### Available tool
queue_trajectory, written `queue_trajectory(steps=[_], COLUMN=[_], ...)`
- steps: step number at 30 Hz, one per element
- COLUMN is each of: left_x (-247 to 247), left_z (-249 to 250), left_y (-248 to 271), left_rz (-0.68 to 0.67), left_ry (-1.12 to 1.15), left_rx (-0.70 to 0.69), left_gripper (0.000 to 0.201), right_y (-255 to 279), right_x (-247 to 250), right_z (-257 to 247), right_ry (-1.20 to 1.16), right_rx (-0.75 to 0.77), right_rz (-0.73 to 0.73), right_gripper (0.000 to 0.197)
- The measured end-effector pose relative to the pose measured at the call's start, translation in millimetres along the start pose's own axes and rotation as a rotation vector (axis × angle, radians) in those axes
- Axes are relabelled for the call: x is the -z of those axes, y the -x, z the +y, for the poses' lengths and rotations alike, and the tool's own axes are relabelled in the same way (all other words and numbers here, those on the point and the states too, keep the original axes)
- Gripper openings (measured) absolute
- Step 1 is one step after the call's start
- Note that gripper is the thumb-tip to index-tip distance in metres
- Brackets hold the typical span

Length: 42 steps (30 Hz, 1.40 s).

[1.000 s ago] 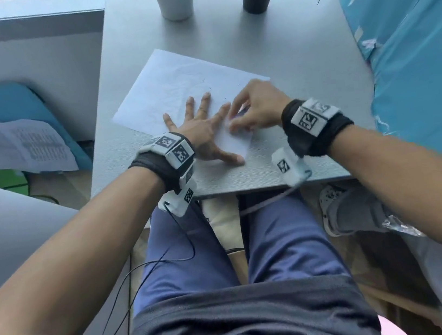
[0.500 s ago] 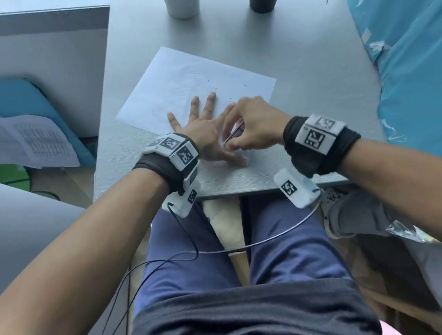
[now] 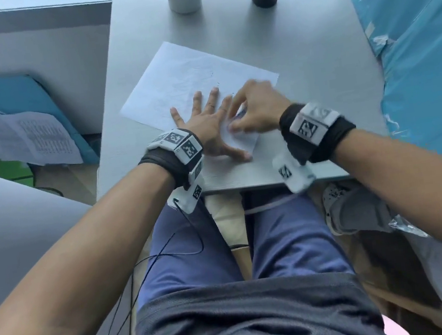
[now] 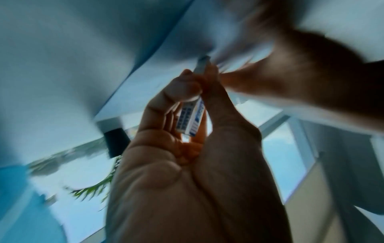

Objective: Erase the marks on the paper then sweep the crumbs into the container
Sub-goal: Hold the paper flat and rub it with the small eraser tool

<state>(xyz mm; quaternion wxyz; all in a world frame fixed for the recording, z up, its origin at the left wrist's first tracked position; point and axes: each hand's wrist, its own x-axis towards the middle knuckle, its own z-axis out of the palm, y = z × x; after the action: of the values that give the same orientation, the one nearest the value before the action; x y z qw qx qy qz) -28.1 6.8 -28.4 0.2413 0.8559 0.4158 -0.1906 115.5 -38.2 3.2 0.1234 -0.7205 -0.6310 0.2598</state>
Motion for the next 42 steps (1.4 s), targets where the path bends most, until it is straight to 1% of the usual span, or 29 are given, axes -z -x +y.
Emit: queue_trajectory(steps=[1, 2, 3, 5, 6, 7, 9, 10, 11, 13, 14, 15, 18, 19, 20, 22, 23, 24, 27, 28, 32, 35, 37, 38, 39, 40, 42], left_x=[0, 0, 0, 1, 1, 1, 1, 1, 1, 0, 1, 0, 0, 0, 0, 0, 0, 0, -1, 0, -1, 2, 5, 4, 2, -4, -20], left_z=[0, 0, 1, 2, 3, 2, 2, 1, 1, 1, 1, 1, 0, 0, 0, 0, 0, 0, 0, -1, -2, -3, 0, 3, 7, 12, 19], left_y=[0, 0, 1, 3, 4, 3, 1, 0, -1, 0, 1, 1, -2, -3, -2, 0, 1, 1, -2, -2, 0, 2, 7, 12, 18, 24, 38], left_rz=[0.004, 0.007, 0.009, 0.015, 0.012, 0.004, -0.006, -0.009, -0.012, -0.004, 0.001, -0.004, -0.001, -0.002, -0.004, 0.005, 0.002, -0.004, -0.010, -0.010, -0.003, -0.031, -0.024, 0.004, 0.034, 0.048, 0.001], left_ry=[0.006, 0.009, 0.008, -0.003, -0.004, -0.001, -0.007, -0.012, -0.012, -0.016, -0.022, -0.019, -0.012, -0.013, -0.012, -0.029, -0.032, -0.030, -0.034, -0.029, -0.041, -0.061, -0.129, -0.184, -0.233, -0.258, -0.281], left_rx=[0.003, 0.004, 0.003, 0.005, 0.009, 0.010, 0.000, -0.002, 0.000, 0.003, 0.005, 0.009, 0.001, -0.001, -0.001, 0.002, 0.006, 0.007, -0.001, -0.003, -0.011, -0.015, -0.022, -0.064, -0.153, -0.277, -0.515], left_gripper=[0.149, 0.149, 0.148, 0.148, 0.148, 0.148, 0.146, 0.146, 0.147, 0.149, 0.149, 0.148, 0.141, 0.141, 0.144, 0.148, 0.148, 0.148, 0.146, 0.147, 0.149, 0.143, 0.131, 0.122, 0.110, 0.097, 0.078], right_y=[8, 8, 2, -11, -13, -9, 7, 10, 7, -8, -12, -10, 13, 13, 7, -9, -11, -7, 15, 13, -21, -28, -28, -29, -31, -32, -35], right_x=[-5, -4, 1, 15, 15, 10, -3, -6, -3, 9, 12, 9, -9, -10, -4, 8, 8, 5, -8, -5, 26, 30, 30, 31, 31, 32, 33], right_z=[-5, -4, 0, 11, 11, 7, -4, -4, -2, 9, 11, 9, -8, -6, -2, 10, 12, 9, -3, -2, 26, 40, 43, 43, 44, 43, 44], right_ry=[0.004, 0.004, -0.013, -0.090, -0.097, -0.103, -0.065, -0.058, -0.066, -0.137, -0.150, -0.167, -0.098, -0.075, -0.081, -0.141, -0.156, -0.161, -0.069, -0.044, -0.024, -0.101, -0.105, -0.086, -0.065, -0.050, -0.030], right_rx=[0.054, 0.063, 0.017, -0.101, -0.116, -0.090, 0.023, 0.047, 0.025, -0.094, -0.129, -0.130, 0.029, 0.042, -0.002, -0.106, -0.119, -0.104, 0.042, 0.031, -0.152, -0.193, -0.191, -0.185, -0.174, -0.165, -0.148], right_rz=[-0.066, -0.088, -0.064, 0.037, 0.063, 0.039, -0.074, -0.107, -0.096, 0.025, 0.074, 0.072, -0.096, -0.104, -0.067, 0.057, 0.076, 0.042, -0.154, -0.164, 0.062, 0.065, 0.046, 0.035, 0.025, 0.013, -0.005], right_gripper=[0.013, 0.012, 0.011, 0.012, 0.013, 0.013, 0.012, 0.011, 0.011, 0.013, 0.014, 0.014, 0.009, 0.007, 0.006, 0.011, 0.012, 0.012, 0.011, 0.012, 0.016, 0.016, 0.014, 0.014, 0.013, 0.012, 0.010])
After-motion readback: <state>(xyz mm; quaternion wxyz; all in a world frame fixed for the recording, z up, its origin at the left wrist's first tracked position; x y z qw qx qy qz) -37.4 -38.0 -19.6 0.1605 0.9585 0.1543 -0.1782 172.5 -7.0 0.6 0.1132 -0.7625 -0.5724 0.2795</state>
